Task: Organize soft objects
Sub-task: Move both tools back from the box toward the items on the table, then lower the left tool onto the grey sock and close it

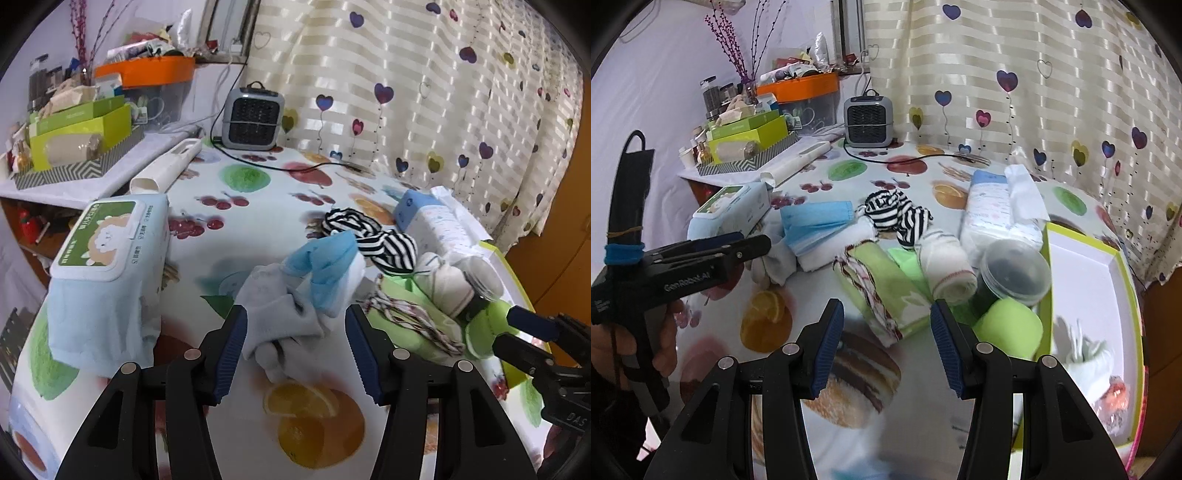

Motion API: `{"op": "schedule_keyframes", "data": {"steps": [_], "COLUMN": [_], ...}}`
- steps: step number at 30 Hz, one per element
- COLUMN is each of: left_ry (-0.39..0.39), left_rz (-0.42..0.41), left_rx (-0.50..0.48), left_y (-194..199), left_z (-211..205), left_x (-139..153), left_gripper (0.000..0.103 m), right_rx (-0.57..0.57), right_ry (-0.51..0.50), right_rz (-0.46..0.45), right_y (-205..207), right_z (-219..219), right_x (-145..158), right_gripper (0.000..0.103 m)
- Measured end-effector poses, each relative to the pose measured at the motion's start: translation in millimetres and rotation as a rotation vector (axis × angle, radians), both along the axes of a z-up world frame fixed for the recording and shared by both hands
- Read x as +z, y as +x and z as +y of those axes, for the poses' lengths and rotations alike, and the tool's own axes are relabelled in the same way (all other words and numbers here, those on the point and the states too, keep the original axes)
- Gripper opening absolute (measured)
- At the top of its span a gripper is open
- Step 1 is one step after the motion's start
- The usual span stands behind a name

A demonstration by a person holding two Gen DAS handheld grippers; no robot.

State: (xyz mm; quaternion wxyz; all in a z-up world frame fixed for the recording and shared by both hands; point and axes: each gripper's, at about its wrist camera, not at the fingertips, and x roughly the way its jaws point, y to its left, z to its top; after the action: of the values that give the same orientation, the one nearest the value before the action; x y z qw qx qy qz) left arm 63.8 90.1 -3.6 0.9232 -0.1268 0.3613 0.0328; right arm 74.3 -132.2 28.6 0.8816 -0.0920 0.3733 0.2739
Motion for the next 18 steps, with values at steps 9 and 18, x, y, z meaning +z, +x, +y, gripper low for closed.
{"op": "schedule_keyframes", "data": {"steps": [9,18], "left_ry": [-0.015,-0.03], "left_rz": [0.043,0.049], "left_rx": [0.009,-0.016], "left_y": [19,19], "left_z": [7,11], "left_x": [-19,-29], "left_gripper": [0.055,0.039], "right_rx": [0.038,0.091], "right_ry": [0.03,0.082], "right_rz": [0.016,0.027], "right_y": [26,54], "right_z": [26,64], "right_x": [1,7], "right_gripper": [0.05,0.05]}}
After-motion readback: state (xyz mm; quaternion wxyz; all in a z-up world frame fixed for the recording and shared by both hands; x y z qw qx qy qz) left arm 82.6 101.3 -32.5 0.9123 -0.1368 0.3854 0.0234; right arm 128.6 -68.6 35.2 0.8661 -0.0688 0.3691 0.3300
